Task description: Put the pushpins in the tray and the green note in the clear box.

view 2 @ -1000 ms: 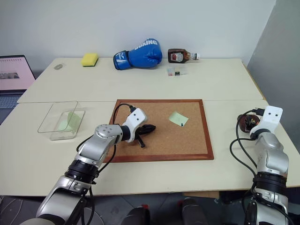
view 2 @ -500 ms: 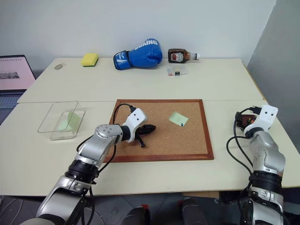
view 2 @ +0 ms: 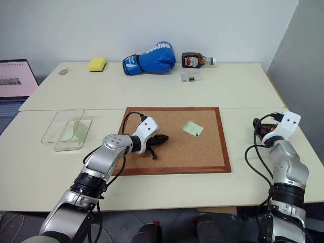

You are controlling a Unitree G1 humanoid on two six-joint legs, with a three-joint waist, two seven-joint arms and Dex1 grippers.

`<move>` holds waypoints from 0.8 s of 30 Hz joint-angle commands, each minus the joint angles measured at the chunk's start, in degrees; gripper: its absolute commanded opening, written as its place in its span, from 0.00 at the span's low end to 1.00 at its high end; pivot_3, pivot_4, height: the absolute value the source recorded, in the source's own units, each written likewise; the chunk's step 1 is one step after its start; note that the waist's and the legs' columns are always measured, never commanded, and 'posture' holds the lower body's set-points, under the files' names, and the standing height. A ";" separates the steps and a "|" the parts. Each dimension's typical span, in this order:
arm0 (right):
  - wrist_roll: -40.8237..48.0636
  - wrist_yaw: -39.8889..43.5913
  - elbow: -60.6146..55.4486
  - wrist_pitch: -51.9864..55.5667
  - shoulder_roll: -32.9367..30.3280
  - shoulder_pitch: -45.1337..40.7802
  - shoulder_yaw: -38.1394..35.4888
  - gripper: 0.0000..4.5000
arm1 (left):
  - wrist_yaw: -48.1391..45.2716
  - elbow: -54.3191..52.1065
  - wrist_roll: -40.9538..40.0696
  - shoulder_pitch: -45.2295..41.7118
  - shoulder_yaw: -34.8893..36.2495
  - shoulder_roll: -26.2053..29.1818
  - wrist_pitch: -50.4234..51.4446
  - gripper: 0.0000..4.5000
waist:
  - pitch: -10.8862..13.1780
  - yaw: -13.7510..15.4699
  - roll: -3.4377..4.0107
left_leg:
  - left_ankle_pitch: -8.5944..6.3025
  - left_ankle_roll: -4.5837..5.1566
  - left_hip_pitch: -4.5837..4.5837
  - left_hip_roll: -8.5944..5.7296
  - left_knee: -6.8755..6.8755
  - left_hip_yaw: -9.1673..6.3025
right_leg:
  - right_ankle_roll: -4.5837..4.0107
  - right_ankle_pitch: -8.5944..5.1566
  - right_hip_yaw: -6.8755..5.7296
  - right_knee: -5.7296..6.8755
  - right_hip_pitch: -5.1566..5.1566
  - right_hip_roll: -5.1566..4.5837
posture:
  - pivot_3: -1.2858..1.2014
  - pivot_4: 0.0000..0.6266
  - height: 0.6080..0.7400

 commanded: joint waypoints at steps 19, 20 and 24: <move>-9.57 29.54 -4.01 -15.93 2.10 0.26 31.85 0.99 | -0.60 -0.12 1.36 2.60 -1.40 1.20 3.14 0.00 | 0.01 -0.06 -0.03 | 0.00 -0.01 -0.01 0.02 -0.07 -0.03 | 0.05 -0.01 -0.06 -0.03 -0.04 0.00 | 0.52 0.24 1.00; -9.61 29.54 -2.90 -16.26 2.65 -0.29 31.54 0.99 | -0.58 -0.26 1.36 2.66 -1.38 1.27 3.24 0.00 | 0.01 -0.05 -0.03 | 0.00 -0.01 -0.01 0.02 -0.07 -0.03 | 0.05 -0.01 -0.05 -0.03 -0.04 0.00 | 0.52 0.24 1.00; -10.69 29.47 4.00 -18.47 4.34 -3.08 31.07 0.99 | -0.57 -0.39 1.43 2.65 -1.37 1.45 3.41 0.00 | 0.01 -0.07 -0.03 | 0.00 -0.01 -0.01 0.02 -0.10 -0.04 | 0.07 0.00 -0.07 -0.02 -0.06 0.00 | 0.52 0.24 1.00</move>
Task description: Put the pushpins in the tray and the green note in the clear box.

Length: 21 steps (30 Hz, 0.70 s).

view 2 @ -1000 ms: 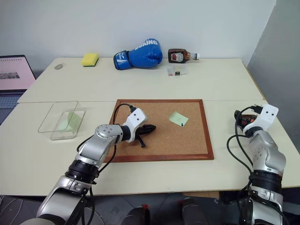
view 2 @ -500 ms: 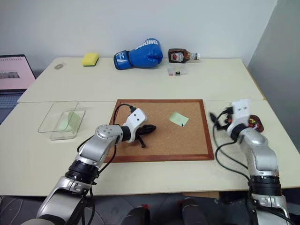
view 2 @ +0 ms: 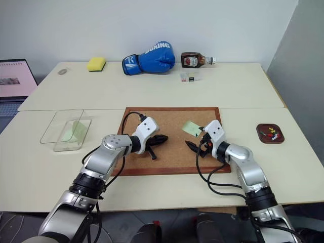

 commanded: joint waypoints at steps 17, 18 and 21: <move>-3.68 0.08 11.90 -6.51 2.86 -5.85 -2.21 0.25 | -0.21 1.90 1.36 1.69 -1.36 0.66 2.63 0.00 | 0.00 -0.04 0.00 | 0.00 0.00 0.01 0.00 -0.01 0.01 | 0.02 0.01 0.01 0.02 -0.01 0.00 | 0.52 0.24 1.00; -3.73 0.09 12.09 -6.59 2.97 -5.97 -2.37 0.21 | -0.20 1.90 1.35 1.65 -1.37 0.61 2.66 0.00 | 0.00 -0.04 0.00 | 0.00 0.00 0.01 0.00 -0.01 0.01 | 0.02 0.01 0.00 0.02 -0.01 0.00 | 0.52 0.24 1.00; -3.78 0.02 12.29 -6.76 3.09 -6.06 -2.63 0.07 | -0.17 1.81 1.33 1.75 -1.46 0.49 2.73 0.00 | 0.00 -0.05 0.00 | 0.00 0.00 0.01 0.00 -0.01 0.00 | 0.02 0.01 0.00 0.02 -0.01 0.00 | 0.52 0.24 1.00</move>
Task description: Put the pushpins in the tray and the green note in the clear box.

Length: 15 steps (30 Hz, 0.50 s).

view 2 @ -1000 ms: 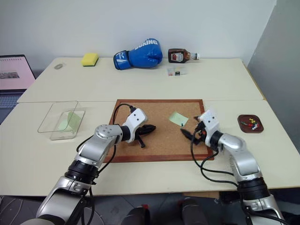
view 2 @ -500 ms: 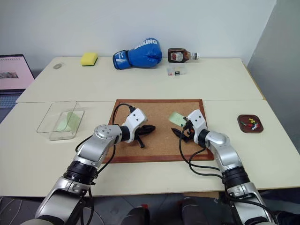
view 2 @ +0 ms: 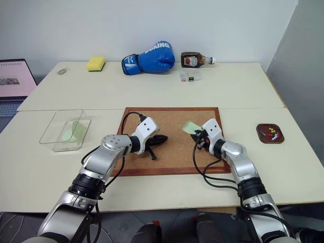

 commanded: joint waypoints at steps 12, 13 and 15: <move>2.20 -0.78 -8.59 2.21 -0.19 -0.40 -3.43 0.00 | -0.34 1.55 1.24 2.51 -1.50 0.61 3.00 0.00 | 0.00 0.02 0.00 | 0.00 0.00 -0.02 0.00 0.00 0.00 | 0.00 0.00 0.00 0.00 -0.01 0.00 | 0.52 0.24 1.00; 2.49 -0.88 -9.98 2.66 -0.17 -0.25 -3.67 0.00 | -0.36 1.48 1.22 2.58 -1.51 0.62 3.09 0.00 | 0.00 0.04 0.00 | 0.00 0.00 -0.04 0.00 0.00 0.00 | 0.00 0.00 0.00 0.00 -0.02 0.00 | 0.52 0.24 1.00; 2.95 -1.07 -12.72 3.82 -0.19 -0.01 -4.04 0.00 | -0.39 1.38 1.19 2.73 -1.49 0.66 3.17 0.00 | 0.00 0.04 0.00 | 0.00 0.00 -0.11 0.00 0.00 0.00 | 0.00 0.00 0.01 0.00 -0.09 0.00 | 0.52 0.24 1.00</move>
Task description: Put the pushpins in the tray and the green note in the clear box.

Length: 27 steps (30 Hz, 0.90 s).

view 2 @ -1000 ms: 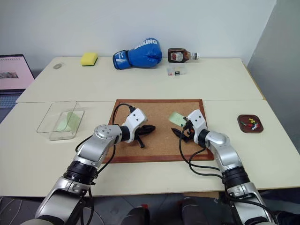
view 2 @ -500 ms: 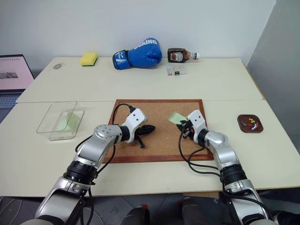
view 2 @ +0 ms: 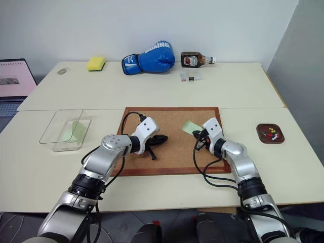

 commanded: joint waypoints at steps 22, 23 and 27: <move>2.57 -1.82 -14.43 3.91 -1.00 -0.23 -3.57 0.00 | -1.10 -1.24 -2.01 2.89 1.59 -0.02 1.19 0.04 | 0.00 -0.03 0.00 | 0.00 0.00 0.02 0.00 0.00 0.00 | 0.00 0.00 0.00 0.01 0.00 0.00 | 0.52 0.24 1.00; 2.64 -1.96 -14.49 4.04 -0.98 -0.45 -3.61 0.00 | -1.68 -2.19 -3.15 3.04 2.41 -0.06 1.36 0.09 | 0.00 -0.03 0.00 | 0.00 0.00 0.02 0.00 0.00 0.01 | 0.00 0.00 0.00 0.02 -0.01 0.00 | 0.52 0.24 1.00; 2.85 -2.24 -15.21 4.57 -0.93 -1.07 -3.76 0.00 | -1.58 -6.54 -6.82 2.83 5.91 -0.52 2.12 0.20 | 0.01 0.07 -0.01 | 0.00 0.00 -0.10 0.01 -0.02 0.01 | -0.01 0.00 -0.01 0.02 -0.13 0.00 | 0.52 0.24 1.00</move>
